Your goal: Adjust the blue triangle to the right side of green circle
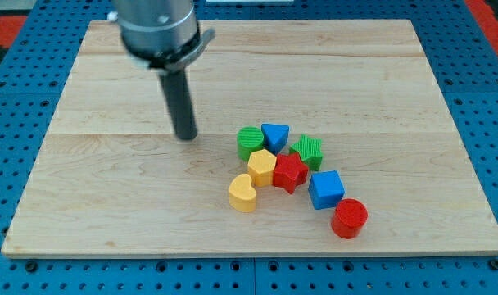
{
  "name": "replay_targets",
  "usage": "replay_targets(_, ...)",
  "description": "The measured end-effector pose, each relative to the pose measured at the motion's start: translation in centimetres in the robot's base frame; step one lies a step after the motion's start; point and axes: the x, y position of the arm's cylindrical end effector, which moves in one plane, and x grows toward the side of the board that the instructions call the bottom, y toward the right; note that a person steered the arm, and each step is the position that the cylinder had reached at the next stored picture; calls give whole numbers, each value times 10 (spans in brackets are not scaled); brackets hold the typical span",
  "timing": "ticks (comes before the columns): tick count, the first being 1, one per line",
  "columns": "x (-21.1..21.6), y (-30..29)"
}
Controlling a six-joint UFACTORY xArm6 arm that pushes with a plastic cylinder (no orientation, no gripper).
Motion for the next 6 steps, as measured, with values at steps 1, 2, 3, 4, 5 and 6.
replay_targets(1,-17,47)
replay_targets(2,18,55)
replay_targets(3,32,54)
replay_targets(4,14,8)
replay_targets(5,-23,45)
replay_targets(6,-22,83)
